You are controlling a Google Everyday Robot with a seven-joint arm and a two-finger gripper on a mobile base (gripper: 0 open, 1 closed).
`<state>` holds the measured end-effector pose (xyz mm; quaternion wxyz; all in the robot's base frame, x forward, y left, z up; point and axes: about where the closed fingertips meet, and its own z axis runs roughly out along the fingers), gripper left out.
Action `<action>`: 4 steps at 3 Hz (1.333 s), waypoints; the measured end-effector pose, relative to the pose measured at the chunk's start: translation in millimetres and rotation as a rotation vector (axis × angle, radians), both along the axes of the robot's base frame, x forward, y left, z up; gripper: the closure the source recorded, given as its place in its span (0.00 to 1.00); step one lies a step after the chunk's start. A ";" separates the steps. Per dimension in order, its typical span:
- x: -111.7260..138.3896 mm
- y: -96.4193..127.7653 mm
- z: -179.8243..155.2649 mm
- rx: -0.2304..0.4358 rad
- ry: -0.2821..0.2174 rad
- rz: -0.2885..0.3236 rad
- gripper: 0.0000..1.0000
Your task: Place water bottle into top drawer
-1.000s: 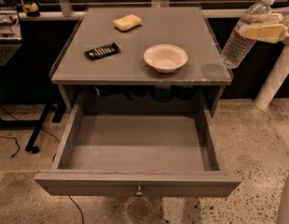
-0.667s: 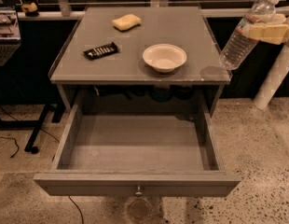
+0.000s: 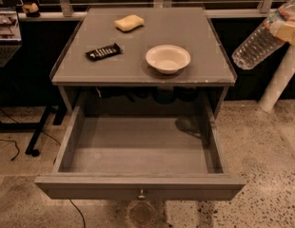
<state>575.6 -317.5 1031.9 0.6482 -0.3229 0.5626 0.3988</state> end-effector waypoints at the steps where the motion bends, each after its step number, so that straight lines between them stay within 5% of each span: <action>1: -17.6 4.2 -10.5 0.000 -0.010 -0.091 1.00; 3: -20.3 50.8 -87.9 -0.017 0.121 -0.073 1.00; 4: -19.6 47.8 -80.3 -0.017 0.107 -0.077 1.00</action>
Offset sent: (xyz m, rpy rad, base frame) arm -0.0219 0.0756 -0.1568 -0.0362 0.2257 -0.1014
